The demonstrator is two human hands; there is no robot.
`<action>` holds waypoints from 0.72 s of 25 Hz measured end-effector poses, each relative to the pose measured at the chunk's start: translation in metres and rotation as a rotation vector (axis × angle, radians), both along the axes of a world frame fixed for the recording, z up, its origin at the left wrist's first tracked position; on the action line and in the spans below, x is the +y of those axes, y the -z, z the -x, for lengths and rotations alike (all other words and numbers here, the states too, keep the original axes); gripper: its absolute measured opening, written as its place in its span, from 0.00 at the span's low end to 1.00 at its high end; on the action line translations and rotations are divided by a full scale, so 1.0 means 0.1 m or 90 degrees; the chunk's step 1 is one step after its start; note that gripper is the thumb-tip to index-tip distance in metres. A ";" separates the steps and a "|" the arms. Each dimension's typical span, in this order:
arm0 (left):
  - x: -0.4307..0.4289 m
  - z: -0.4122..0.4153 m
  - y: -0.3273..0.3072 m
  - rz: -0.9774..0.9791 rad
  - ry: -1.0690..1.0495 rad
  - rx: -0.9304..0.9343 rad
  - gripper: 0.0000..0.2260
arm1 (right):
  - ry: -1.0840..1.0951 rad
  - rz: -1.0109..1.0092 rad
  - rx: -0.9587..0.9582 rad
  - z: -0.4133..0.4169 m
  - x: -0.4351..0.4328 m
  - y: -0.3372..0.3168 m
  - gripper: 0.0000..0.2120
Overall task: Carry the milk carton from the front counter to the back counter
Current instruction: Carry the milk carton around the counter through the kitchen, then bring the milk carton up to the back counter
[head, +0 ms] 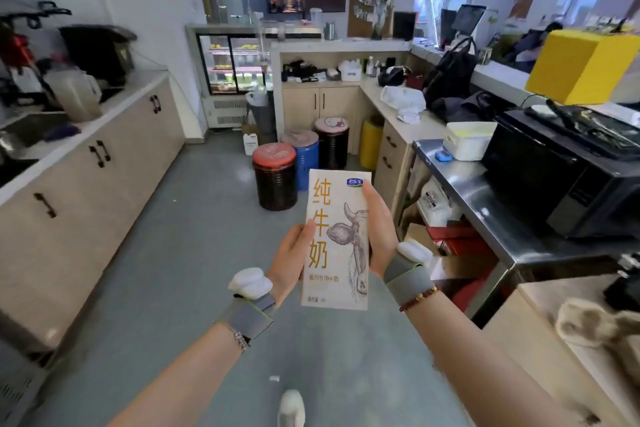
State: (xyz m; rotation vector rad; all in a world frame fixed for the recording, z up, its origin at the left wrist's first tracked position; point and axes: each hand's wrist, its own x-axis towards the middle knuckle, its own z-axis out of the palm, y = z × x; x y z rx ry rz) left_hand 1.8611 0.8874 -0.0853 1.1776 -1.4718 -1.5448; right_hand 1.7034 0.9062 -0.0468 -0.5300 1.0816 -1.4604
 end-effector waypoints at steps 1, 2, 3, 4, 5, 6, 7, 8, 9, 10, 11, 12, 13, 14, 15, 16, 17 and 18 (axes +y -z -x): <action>-0.27 0.09 0.04 -0.002 0.006 0.002 0.18 | 0.005 -0.004 0.008 0.11 -0.23 0.02 0.34; -0.75 0.26 0.09 0.011 0.022 0.002 0.17 | 0.015 -0.003 0.005 0.26 -0.71 0.06 0.35; -1.23 0.42 0.13 0.016 0.042 0.003 0.16 | 0.027 0.002 0.013 0.40 -1.15 0.08 0.35; -1.44 0.48 0.12 0.014 0.046 -0.002 0.15 | 0.047 0.000 0.032 0.49 -1.33 0.06 0.35; -1.67 0.55 0.07 -0.004 0.055 0.012 0.14 | 0.063 0.015 0.039 0.56 -1.52 0.03 0.35; -2.12 0.70 0.05 0.002 0.069 0.009 0.14 | 0.082 0.014 0.030 0.70 -1.93 0.03 0.35; -2.45 0.82 0.04 0.009 0.075 0.001 0.14 | 0.092 0.009 0.028 0.80 -2.23 0.01 0.34; -2.73 0.92 -0.02 0.008 0.087 0.000 0.13 | 0.100 0.015 0.028 0.89 -2.50 -0.04 0.34; -3.07 1.04 -0.05 0.009 0.095 0.003 0.12 | 0.113 0.011 0.021 1.02 -2.81 -0.07 0.34; -3.31 1.14 -0.13 0.000 0.094 0.016 0.12 | 0.123 0.005 0.027 1.12 -3.05 -0.09 0.35; -3.54 1.23 -0.15 -0.011 0.098 0.022 0.12 | 0.132 0.002 0.045 1.20 -3.26 -0.11 0.35; -3.88 1.37 -0.16 -0.009 0.105 0.017 0.13 | 0.144 0.003 0.041 1.32 -3.58 -0.12 0.36; -4.14 1.49 -0.16 -0.002 0.115 0.011 0.15 | 0.154 -0.004 0.036 1.44 -3.84 -0.11 0.37; -4.35 1.60 -0.18 -0.001 0.127 0.012 0.17 | 0.161 -0.014 0.047 1.54 -4.07 -0.11 0.37; -4.54 1.69 -0.19 -0.008 0.138 0.011 0.19 | 0.158 -0.015 0.055 1.64 -4.26 -0.10 0.36; -4.74 1.79 -0.21 -0.017 0.143 0.021 0.21 | 0.163 -0.010 0.067 1.72 -4.45 -0.10 0.36; -4.93 1.89 -0.21 -0.020 0.144 0.026 0.22 | 0.174 -0.006 0.073 1.81 -4.63 -0.09 0.35; -5.20 2.03 -0.19 -0.013 0.146 0.026 0.22 | 0.185 -0.006 0.081 1.96 -4.90 -0.05 0.35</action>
